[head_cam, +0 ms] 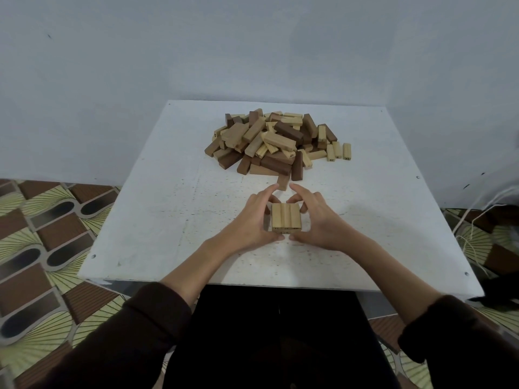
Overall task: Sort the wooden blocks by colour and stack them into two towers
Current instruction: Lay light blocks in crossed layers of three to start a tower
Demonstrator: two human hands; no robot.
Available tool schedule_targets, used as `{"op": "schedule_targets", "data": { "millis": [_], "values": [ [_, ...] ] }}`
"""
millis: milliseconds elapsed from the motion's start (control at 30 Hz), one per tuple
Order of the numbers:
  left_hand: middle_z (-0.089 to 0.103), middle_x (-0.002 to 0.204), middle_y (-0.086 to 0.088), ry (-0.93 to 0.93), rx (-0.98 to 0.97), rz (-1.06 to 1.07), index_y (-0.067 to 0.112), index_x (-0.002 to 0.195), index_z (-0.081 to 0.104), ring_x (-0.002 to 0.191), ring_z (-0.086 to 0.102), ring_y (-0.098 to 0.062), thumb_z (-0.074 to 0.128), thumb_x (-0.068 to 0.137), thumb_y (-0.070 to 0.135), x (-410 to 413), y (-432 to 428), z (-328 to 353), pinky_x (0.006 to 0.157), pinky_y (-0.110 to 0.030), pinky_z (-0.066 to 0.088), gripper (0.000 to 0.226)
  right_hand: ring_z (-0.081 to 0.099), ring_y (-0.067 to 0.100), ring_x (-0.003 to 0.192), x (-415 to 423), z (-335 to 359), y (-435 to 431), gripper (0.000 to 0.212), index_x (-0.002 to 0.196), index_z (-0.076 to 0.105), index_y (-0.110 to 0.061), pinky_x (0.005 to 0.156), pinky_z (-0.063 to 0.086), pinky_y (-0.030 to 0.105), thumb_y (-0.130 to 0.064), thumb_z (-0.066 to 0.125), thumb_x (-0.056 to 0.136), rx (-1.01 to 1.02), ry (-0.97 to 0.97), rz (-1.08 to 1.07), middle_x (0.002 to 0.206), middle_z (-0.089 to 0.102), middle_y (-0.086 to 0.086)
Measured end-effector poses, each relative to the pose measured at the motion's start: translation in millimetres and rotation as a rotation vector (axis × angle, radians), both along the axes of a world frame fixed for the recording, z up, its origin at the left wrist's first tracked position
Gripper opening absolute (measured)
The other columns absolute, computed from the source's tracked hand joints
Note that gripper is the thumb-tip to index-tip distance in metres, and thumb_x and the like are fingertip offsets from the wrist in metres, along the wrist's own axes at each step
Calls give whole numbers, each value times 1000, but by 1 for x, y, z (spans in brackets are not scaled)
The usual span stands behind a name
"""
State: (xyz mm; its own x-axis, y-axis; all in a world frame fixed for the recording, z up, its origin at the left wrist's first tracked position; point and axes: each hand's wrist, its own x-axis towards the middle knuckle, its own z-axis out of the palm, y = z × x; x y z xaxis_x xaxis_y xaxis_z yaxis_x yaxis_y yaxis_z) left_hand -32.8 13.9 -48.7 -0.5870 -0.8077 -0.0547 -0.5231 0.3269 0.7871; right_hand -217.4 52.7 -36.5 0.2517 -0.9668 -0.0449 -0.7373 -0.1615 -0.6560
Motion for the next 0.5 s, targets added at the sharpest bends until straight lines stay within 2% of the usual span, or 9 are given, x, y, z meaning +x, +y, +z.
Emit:
{"op": "schedule_targets", "data": {
  "millis": [133, 300, 500],
  "values": [
    [43, 122, 5, 19, -1, 16, 32, 145, 19, 96, 46, -1, 83, 71, 19, -1, -2, -2, 71, -3, 38, 99, 30, 7, 96, -1, -3, -2, 99, 147, 18, -11, 78, 32, 3, -12, 80, 71, -9, -13, 9, 123, 46, 3],
    [44, 122, 4, 27, -4, 32, 29, 145, 20, 97, 45, -2, 82, 71, 18, -3, -3, -5, 73, 0, 36, 98, 30, 5, 93, -1, -3, -4, 97, 147, 18, -13, 76, 30, -1, -14, 79, 72, 9, -21, 1, 115, 41, -5],
    [46, 120, 4, 22, 2, 30, 30, 146, 19, 97, 48, -6, 83, 70, 18, -3, -4, -5, 71, -9, 38, 100, 33, 7, 94, -1, -3, -6, 94, 147, 19, -14, 74, 30, -1, -14, 78, 73, 6, -13, 7, 112, 40, -6]
  ]
}}
